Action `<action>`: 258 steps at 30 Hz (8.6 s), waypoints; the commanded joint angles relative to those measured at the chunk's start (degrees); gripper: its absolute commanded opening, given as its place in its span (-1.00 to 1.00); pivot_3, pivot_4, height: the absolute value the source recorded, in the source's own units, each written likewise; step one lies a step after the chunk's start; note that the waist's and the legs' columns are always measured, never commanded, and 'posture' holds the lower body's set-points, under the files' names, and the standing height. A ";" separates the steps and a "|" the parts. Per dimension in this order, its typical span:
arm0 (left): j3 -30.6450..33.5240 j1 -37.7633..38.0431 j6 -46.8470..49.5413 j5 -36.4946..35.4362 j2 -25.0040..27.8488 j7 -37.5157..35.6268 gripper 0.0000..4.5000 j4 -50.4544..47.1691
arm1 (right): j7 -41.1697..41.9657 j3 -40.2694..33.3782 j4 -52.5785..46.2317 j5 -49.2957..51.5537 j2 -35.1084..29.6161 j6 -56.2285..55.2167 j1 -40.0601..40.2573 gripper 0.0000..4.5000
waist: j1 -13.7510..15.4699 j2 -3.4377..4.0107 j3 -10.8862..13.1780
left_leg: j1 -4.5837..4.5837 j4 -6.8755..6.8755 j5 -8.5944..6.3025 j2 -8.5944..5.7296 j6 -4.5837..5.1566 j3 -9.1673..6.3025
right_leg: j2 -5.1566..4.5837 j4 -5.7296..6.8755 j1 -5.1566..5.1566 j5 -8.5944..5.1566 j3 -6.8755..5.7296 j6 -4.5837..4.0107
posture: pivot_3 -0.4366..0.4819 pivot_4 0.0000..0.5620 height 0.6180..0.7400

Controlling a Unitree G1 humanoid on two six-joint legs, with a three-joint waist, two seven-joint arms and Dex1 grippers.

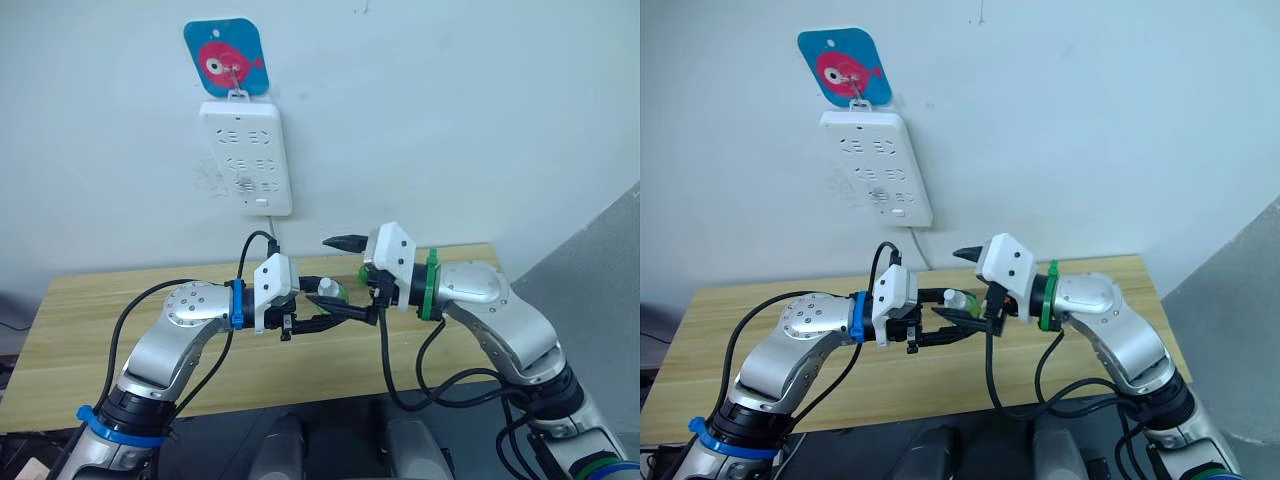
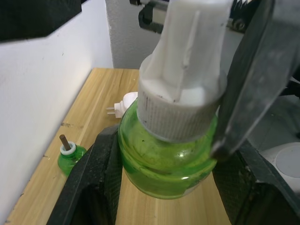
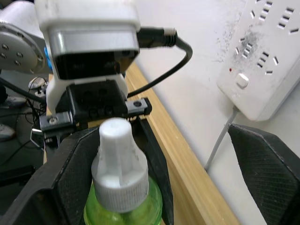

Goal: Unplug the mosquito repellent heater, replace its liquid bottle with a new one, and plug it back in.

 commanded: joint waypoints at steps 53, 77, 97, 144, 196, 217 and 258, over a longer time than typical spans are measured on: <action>0.42 -0.23 -1.97 1.22 -0.20 0.05 0.03 0.16 | -0.42 -2.49 -9.21 10.71 -4.24 8.92 -0.49 -0.05 | -1.15 0.07 -0.51 | 0.08 -0.03 -0.01 0.04 0.02 0.02 | 0.07 0.00 0.06 0.00 0.05 0.00 | -0.25 -0.41 1.00; 7.01 10.11 -2.93 4.66 2.47 6.39 0.03 7.52 | -5.97 -9.19 -3.94 9.09 -0.72 -0.11 6.11 -0.89 | -1.12 0.09 -0.52 | 0.07 -0.06 -0.02 0.05 0.03 0.02 | 0.06 -0.01 0.04 0.00 0.05 0.00 | -0.22 -0.18 1.00; 16.92 24.38 9.92 -3.05 10.12 8.15 0.03 -12.56 | -17.26 -6.79 57.05 -14.71 15.37 -45.84 6.29 -0.89 | -0.71 0.57 3.61 | 0.51 -0.13 -0.07 0.12 0.12 0.12 | 0.13 0.13 0.28 -0.08 0.15 -0.11 | 0.00 0.29 1.00; -0.12 0.62 -3.52 1.86 -1.13 -0.32 0.03 1.45 | 2.80 0.36 -1.31 5.25 -2.18 3.50 2.35 0.80 | -0.08 0.12 2.45 | 0.13 -0.07 -0.05 0.11 0.09 0.06 | 0.10 0.00 0.06 -0.06 0.06 -0.11 | -0.22 -0.32 1.00; 19.77 0.26 34.78 -67.94 -24.84 51.92 0.70 -5.16 | -48.85 -34.99 10.03 81.99 14.07 23.42 -1.61 -0.64 | 0.04 0.44 -0.73 | 0.15 -0.03 -0.06 0.07 0.10 0.06 | 0.10 0.09 0.10 -0.05 0.12 -0.13 | -0.19 -0.39 1.00; 16.41 -3.11 29.95 -74.34 -24.40 58.90 0.70 -5.37 | -49.15 -27.43 7.54 84.74 7.92 17.83 -0.10 -0.64 | 0.04 0.55 -0.96 | 0.16 -0.03 -0.06 0.05 0.10 0.07 | 0.12 0.05 0.15 -0.05 0.12 -0.13 | -0.20 -0.40 1.00; -2.45 11.11 -29.20 0.47 0.26 3.31 0.05 3.43 | -27.18 -5.28 9.98 22.80 -27.31 26.44 5.61 1.00 | 0.17 0.74 -0.52 | 0.29 -0.17 -0.12 0.12 0.22 0.27 | 0.15 -0.15 0.22 -0.20 0.22 -0.29 | -0.21 -0.06 1.00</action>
